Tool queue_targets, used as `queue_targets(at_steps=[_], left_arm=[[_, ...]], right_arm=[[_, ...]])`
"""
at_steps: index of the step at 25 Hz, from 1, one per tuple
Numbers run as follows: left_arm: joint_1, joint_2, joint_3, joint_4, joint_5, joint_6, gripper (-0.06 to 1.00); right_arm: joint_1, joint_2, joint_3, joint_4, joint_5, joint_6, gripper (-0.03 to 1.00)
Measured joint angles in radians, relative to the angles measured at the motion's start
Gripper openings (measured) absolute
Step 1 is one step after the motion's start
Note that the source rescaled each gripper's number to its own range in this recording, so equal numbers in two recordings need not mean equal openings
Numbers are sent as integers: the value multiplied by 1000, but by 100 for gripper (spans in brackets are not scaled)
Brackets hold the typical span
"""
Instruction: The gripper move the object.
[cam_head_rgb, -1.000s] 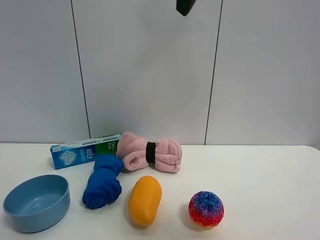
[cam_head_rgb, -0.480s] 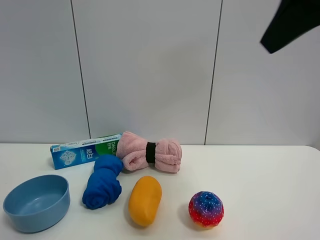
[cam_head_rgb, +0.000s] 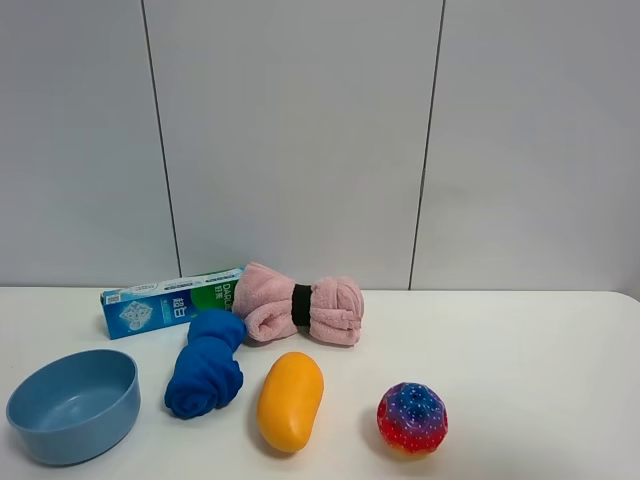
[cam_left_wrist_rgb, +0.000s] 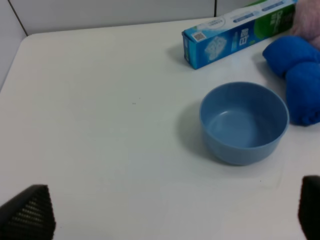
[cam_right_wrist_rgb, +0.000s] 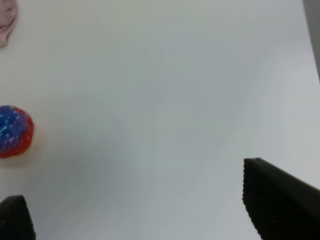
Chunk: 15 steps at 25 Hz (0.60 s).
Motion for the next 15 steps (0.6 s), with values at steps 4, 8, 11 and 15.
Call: queue_targets(at_steps=[4,8,11,15], left_arm=[[0,0,0,0,0,0,100],[0,0,0,0,0,0,100],[0,0,0,0,0,0,100],[0,0,0,0,0,0,100]], right_arm=[[-131,-167,85,29,1,0,70],[-227,-336,154,45,3,-7,70],[-246,-438,191,45,4,-11,70],[-247,-508,261,45,3,-14,70]])
